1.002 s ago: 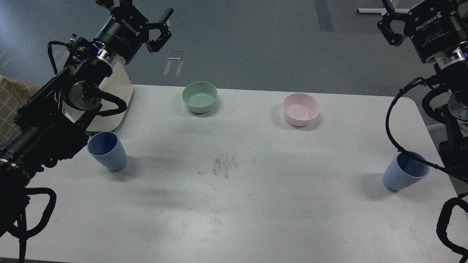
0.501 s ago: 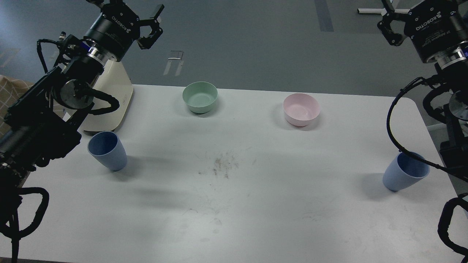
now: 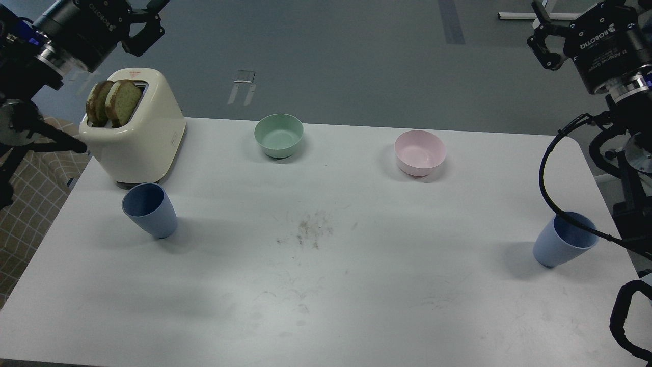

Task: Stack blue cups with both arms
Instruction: 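Move the left gripper down toward the blue cup near the left arm, then grasp the blue cup near the left arm with the left gripper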

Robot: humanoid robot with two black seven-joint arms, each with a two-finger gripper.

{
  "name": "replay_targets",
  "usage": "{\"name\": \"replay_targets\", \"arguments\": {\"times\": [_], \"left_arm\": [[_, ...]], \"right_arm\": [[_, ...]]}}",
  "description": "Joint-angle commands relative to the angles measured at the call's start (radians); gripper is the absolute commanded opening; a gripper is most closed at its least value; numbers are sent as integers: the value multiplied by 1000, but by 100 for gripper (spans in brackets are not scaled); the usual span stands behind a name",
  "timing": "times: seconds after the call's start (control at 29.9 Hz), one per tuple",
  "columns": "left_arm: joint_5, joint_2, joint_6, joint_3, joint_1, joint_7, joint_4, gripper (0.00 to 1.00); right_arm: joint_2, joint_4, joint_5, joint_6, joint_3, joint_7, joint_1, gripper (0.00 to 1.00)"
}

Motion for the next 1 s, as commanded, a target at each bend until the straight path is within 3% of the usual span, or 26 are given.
{"name": "replay_targets", "arguments": {"times": [0.0, 0.27, 0.4, 0.63, 0.84, 0.97], "left_arm": [[140, 98, 0, -10, 62, -55, -119, 96], [548, 258, 0, 7, 197, -69, -281, 95], [751, 327, 65, 7, 272, -71, -357, 95], [999, 349, 104, 8, 349, -69, -348, 93], [1211, 339, 185, 53, 391, -61, -331, 90], [1256, 326, 193, 114, 387, -63, -198, 86]], "right_arm": [[0, -2, 0, 0, 0, 0, -20, 100], [0, -2, 0, 0, 1, 6, -24, 100], [-2, -1, 0, 0, 33, 9, -43, 100], [-2, 9, 0, 0, 87, 9, -99, 100], [-5, 9, 0, 0, 144, 9, -118, 100], [-6, 16, 0, 0, 167, 9, -139, 100]]}}
